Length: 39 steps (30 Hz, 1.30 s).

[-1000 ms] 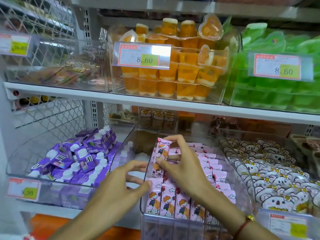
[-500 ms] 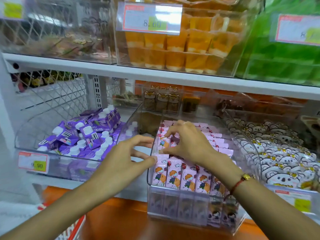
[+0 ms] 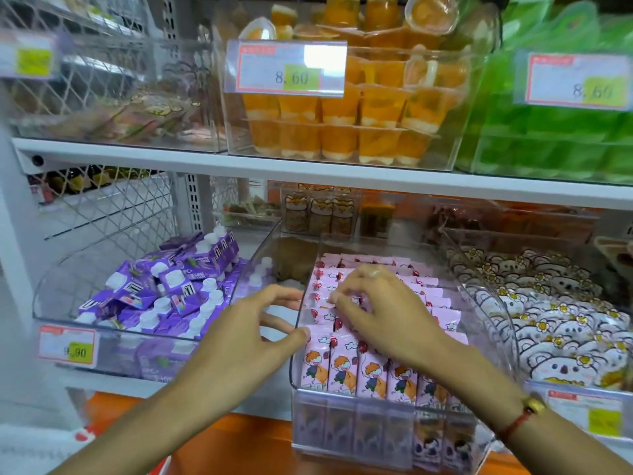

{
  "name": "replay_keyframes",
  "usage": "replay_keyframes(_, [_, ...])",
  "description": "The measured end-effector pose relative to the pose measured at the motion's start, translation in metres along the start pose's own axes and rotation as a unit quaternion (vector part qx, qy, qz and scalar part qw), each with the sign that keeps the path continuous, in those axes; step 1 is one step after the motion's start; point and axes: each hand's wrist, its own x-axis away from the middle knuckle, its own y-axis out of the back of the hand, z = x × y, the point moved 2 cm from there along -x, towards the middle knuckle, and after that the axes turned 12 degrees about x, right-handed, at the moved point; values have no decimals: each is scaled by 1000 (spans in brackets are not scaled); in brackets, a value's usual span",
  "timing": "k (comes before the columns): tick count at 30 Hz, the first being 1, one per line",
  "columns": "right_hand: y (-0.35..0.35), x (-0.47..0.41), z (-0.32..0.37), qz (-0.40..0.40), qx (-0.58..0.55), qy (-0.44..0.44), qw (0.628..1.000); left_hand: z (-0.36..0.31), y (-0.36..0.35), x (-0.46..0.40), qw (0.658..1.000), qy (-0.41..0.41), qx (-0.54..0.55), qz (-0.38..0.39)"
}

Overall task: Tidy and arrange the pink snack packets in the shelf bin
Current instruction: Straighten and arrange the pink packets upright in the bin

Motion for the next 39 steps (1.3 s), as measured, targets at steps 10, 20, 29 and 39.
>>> replay_keyframes(10, [8,19,20,34,-37,4,999,-20,-1,-4,992,-112,-47,-18])
replay_keyframes(20, [45,31,9,-71,-512,-197,833,-35,-19,0,988,-132,65,51])
replay_keyframes(29, [47,38,1,-42,-606,-238,757,-29,-25,-4,989,-105,81,61])
replay_keyframes(39, [43,34,5,14,-610,-177,772,-27,-31,0,987,-113,107,43])
